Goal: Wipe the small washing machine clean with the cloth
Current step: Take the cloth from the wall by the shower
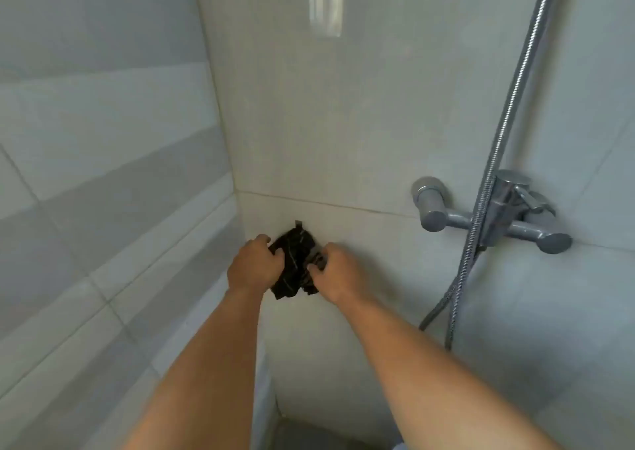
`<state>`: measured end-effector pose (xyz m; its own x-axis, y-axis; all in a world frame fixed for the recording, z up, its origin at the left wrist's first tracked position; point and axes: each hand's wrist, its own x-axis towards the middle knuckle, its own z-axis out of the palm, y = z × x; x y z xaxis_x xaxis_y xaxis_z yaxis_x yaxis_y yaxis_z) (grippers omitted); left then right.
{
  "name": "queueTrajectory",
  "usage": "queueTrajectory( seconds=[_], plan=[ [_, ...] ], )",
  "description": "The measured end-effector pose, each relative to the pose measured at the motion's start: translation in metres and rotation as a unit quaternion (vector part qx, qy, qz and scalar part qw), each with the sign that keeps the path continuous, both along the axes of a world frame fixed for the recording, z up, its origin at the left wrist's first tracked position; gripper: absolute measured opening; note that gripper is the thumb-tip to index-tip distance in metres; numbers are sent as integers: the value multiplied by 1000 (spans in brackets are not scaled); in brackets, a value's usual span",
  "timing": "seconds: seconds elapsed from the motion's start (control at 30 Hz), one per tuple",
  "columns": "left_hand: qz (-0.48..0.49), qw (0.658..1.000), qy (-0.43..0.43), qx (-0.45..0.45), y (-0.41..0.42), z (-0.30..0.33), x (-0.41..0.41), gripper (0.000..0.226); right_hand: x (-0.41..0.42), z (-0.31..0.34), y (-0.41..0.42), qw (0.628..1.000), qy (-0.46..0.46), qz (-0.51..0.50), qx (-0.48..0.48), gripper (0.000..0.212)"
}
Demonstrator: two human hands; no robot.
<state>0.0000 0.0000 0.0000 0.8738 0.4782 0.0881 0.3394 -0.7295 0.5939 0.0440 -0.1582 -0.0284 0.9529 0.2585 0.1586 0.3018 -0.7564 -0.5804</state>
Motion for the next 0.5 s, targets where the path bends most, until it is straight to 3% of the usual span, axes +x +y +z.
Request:
queueTrajectory(
  seconds=[0.1,0.2,0.37,0.43,0.5],
  plan=[
    [12,987,-11,-157,8,-35,15,51,6,-33,13,998,8,-15,58,30],
    [17,945,-48,-324,9,-54,27,62,10,-47,24,993,-7,-18,121,22],
    [56,918,-152,-361,8,-46,18,39,5,-30,24,966,-51,-62,245,24],
    [63,903,-190,-380,6,-34,8,43,-1,-21,16,960,-56,-73,263,22],
    [55,887,-201,-412,2,-30,-2,61,-10,-21,5,960,-69,-81,261,19]
  ],
)
